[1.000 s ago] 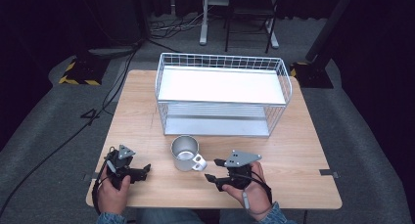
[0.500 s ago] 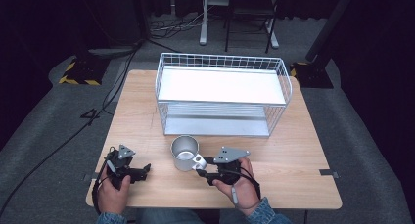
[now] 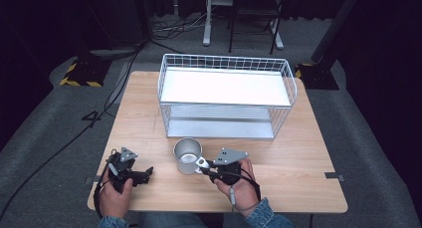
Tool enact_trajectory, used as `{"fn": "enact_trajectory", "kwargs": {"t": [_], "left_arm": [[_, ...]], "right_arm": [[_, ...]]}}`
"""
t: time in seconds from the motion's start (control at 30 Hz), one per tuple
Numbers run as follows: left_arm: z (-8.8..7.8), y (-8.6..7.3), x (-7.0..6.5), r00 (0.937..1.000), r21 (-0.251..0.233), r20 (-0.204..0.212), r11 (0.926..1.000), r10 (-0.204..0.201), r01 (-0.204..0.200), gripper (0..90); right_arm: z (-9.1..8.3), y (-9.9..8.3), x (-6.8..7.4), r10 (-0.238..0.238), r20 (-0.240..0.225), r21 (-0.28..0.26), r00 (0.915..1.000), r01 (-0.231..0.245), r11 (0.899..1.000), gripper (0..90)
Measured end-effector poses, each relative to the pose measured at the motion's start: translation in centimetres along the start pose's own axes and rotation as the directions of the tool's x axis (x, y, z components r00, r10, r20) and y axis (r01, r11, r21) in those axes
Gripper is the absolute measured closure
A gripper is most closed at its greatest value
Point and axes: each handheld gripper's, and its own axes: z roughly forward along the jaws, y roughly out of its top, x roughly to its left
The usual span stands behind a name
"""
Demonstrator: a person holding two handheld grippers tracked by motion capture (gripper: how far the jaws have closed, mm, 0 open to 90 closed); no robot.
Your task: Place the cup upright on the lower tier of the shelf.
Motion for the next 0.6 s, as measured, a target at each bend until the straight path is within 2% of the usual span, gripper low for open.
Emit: {"fn": "enact_trajectory", "kwargs": {"t": [0.2,0.33,0.6], "left_arm": [[0.0,0.0,0.0,1.0000,0.000,0.000,1.0000,0.000,0.000,0.1],[0.0,0.0,0.0,1.0000,0.000,0.000,1.0000,-0.001,0.001,0.2],[0.0,0.0,0.0,1.0000,0.001,0.000,1.0000,0.001,-0.001,0.1]], "right_arm": [[0.0,0.1,0.1,-0.015,0.006,-0.016,0.9999,0.015,1.000,71.5],[-0.3,0.5,0.3,-0.047,0.029,-0.060,0.9985,0.049,0.997,71.6],[-1.1,0.7,-0.3,-0.027,0.046,-0.104,0.9985,0.032,0.994,71.6]]}}
